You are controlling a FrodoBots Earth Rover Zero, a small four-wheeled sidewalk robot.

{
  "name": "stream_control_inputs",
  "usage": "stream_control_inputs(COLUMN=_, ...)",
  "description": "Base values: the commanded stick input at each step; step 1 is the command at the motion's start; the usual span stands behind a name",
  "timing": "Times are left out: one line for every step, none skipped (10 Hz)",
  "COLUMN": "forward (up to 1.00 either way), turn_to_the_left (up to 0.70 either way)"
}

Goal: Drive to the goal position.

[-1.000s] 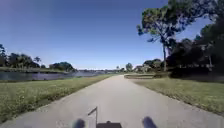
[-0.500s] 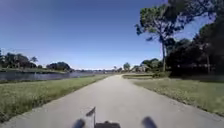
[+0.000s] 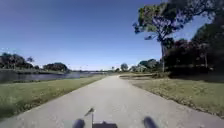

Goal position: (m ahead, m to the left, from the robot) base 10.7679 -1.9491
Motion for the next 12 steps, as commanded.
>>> stream_control_inputs(forward=0.85, turn_to_the_left=0.34)
stream_control_inputs(forward=0.85, turn_to_the_left=0.34)
stream_control_inputs(forward=0.85, turn_to_the_left=0.34)
stream_control_inputs(forward=0.85, turn_to_the_left=0.34)
stream_control_inputs(forward=0.85, turn_to_the_left=0.22)
stream_control_inputs(forward=0.85, turn_to_the_left=0.00)
stream_control_inputs(forward=0.85, turn_to_the_left=0.00)
stream_control_inputs(forward=0.85, turn_to_the_left=0.00)
stream_control_inputs(forward=0.85, turn_to_the_left=0.00)
stream_control_inputs(forward=0.85, turn_to_the_left=0.00)
stream_control_inputs(forward=0.85, turn_to_the_left=0.00)
stream_control_inputs(forward=0.85, turn_to_the_left=0.00)
